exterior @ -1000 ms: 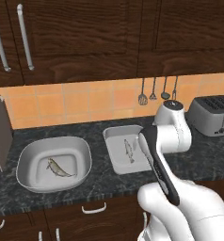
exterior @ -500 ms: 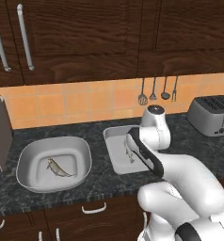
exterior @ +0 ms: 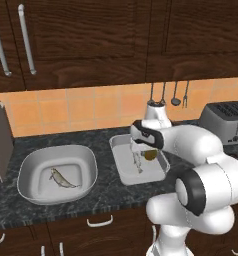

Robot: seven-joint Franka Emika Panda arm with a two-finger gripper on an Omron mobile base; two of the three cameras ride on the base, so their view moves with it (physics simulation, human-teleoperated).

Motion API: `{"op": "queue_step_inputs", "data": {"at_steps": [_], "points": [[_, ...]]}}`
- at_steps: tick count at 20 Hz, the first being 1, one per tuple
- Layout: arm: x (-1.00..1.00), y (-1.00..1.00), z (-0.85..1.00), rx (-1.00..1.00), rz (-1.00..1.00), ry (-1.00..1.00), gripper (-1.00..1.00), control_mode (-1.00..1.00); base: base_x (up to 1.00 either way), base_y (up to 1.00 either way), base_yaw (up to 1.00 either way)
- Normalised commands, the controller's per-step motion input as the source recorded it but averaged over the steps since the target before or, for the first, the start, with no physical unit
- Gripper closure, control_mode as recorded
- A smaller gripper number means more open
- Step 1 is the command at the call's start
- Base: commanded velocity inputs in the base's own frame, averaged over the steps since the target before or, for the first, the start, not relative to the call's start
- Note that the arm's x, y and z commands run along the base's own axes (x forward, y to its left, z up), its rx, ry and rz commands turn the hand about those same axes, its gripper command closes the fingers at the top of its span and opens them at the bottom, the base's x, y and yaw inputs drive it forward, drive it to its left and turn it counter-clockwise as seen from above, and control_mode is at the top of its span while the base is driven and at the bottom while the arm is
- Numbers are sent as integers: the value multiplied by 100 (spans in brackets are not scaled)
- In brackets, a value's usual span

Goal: Place one avocado and one fish in each tupperware on the nearby counter, to pack two identical lunches.

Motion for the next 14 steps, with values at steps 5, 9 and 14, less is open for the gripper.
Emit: {"op": "queue_step_inputs", "data": {"at_steps": [5,9,14], "points": [[10,0,-59,-1,0,4,100,-100,0,0,0],[0,0,-53,-1,0,4,100,-100,0,0,0],[31,1,-17,0,0,-5,100,-100,0,0,0]]}}
